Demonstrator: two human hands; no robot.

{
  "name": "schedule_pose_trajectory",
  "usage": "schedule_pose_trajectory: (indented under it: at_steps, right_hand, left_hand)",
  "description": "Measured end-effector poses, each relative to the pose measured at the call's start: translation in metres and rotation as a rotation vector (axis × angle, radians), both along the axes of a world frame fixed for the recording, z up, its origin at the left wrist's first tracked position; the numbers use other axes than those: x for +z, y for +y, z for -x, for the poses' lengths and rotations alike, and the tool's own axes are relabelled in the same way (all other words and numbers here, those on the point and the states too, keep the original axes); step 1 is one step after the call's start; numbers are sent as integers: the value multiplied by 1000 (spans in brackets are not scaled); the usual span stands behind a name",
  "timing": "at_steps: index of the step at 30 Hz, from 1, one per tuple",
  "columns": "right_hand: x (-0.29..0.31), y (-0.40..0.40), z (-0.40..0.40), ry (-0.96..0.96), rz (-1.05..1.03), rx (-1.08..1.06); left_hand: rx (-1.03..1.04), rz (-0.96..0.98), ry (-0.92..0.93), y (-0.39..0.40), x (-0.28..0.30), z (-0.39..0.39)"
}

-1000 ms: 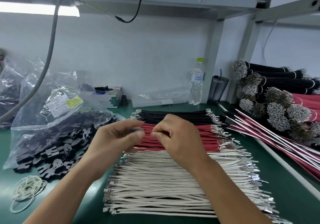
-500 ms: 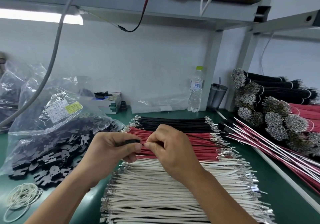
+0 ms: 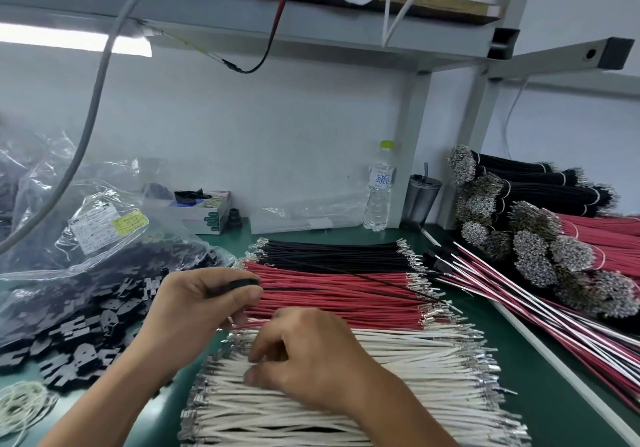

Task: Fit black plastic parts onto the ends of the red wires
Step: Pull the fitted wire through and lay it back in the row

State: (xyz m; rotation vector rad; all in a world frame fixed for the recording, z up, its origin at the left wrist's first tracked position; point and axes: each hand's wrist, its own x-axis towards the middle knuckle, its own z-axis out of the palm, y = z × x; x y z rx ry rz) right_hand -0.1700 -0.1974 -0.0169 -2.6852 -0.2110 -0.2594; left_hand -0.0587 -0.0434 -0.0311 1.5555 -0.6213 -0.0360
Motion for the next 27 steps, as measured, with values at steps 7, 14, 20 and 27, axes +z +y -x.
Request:
schedule_pose_trajectory:
  at_steps: [7,14,20,27]
  right_hand:
    - [-4,-4,-1,-43,-90,-8]
    - [3,-13,-2,-323,-227,-121]
    - [5,-26,1,-523,-147,-196]
    - [1,-22,-2,-576,-182,-177]
  left_hand:
    - [-1,10,12,-1,1,3]
    - [-20,113,151,1,3,2]
    - [-72,113,176,5,10,6]
    - [-123,110,178,8,13,8]
